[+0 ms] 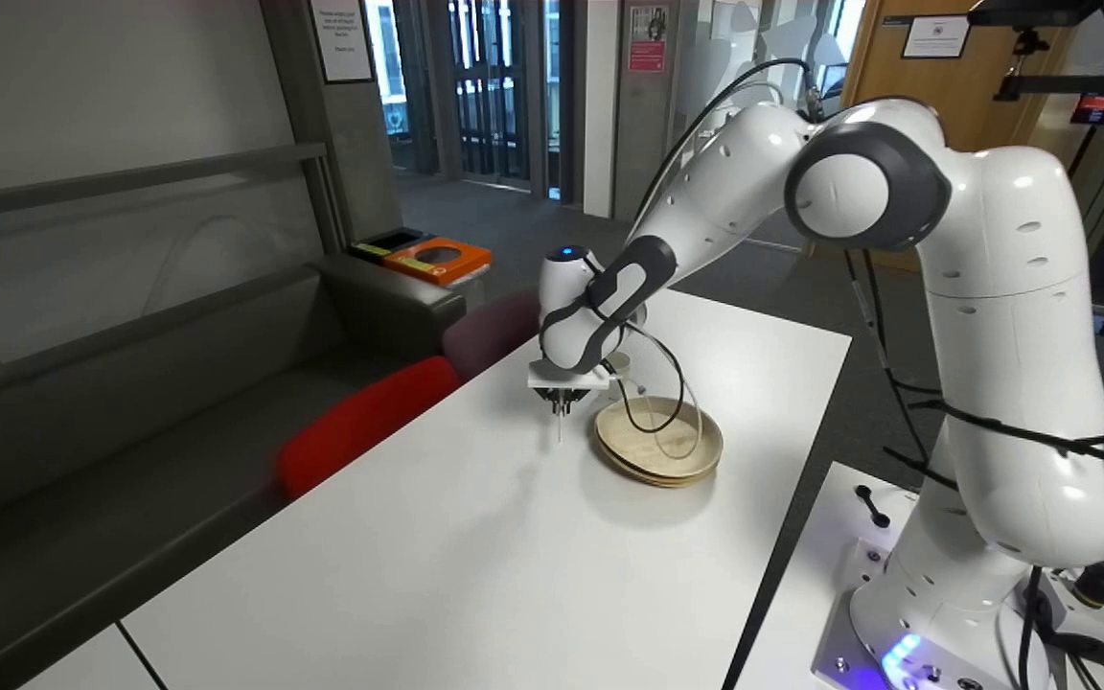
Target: Put the white spoons on the stacked plates.
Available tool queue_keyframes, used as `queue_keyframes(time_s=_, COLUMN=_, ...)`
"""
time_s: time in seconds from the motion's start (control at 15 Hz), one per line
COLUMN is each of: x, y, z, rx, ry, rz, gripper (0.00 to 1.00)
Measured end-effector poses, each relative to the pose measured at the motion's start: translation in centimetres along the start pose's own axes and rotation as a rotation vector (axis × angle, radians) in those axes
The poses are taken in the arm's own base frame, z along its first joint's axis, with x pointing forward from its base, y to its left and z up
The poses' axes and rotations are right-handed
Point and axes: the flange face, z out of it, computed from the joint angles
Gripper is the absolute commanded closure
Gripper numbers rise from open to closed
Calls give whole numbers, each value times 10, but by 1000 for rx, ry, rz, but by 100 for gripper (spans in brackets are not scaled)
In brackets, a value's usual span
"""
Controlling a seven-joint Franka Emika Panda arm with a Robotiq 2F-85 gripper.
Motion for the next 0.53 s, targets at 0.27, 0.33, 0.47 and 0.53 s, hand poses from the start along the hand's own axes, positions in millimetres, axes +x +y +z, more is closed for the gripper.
queue_keyframes(time_s=0.27, x=0, y=57, z=-38, rx=20, ry=12, rz=-24, gripper=97)
queue_keyframes(time_s=0.33, x=0, y=73, z=-46, rx=22, ry=11, rz=-25, gripper=97)
queue_keyframes(time_s=0.47, x=0, y=102, z=-55, rx=22, ry=2, rz=-21, gripper=97)
queue_keyframes(time_s=0.53, x=0, y=115, z=-57, rx=18, ry=-6, rz=-20, gripper=97)
